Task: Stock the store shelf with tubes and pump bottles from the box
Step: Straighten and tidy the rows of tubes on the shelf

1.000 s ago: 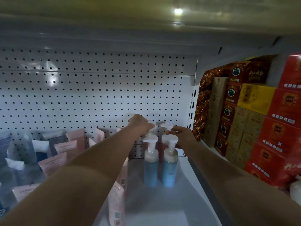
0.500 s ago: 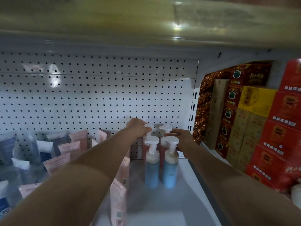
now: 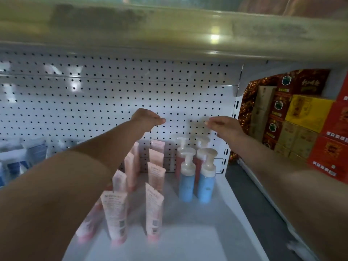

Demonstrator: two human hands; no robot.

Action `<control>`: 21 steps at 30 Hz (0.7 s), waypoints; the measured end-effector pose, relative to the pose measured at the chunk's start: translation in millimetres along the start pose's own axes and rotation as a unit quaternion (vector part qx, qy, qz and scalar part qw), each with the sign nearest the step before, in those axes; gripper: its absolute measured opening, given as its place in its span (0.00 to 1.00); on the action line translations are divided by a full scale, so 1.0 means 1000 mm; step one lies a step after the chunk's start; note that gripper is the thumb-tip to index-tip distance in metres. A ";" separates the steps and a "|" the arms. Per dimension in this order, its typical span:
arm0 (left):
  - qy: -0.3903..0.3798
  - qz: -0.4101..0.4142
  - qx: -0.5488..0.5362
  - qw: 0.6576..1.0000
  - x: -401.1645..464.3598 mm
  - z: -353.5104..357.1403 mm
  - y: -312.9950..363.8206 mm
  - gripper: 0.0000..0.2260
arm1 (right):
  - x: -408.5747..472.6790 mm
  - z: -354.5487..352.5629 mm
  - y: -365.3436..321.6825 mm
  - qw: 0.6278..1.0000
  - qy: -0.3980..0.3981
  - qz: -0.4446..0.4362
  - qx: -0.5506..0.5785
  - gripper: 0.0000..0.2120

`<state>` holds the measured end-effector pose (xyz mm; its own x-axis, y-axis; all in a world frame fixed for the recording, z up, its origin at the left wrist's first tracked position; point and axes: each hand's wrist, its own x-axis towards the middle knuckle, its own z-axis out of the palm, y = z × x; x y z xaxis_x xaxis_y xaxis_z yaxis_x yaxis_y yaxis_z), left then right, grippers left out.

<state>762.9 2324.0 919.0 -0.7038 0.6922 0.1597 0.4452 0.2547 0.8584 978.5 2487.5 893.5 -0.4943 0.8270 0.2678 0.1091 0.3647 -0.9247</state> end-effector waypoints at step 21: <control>-0.085 0.025 0.135 0.987 0.033 -0.075 -0.089 0.09 | 0.005 0.168 -0.038 0.948 -0.206 -0.051 -0.238 0.15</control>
<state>658.4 2274.1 884.2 -0.5839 0.8062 0.0952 0.6248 0.3714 0.6867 827.3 2405.7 884.8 -0.8074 0.5756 0.1295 0.3711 0.6660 -0.6471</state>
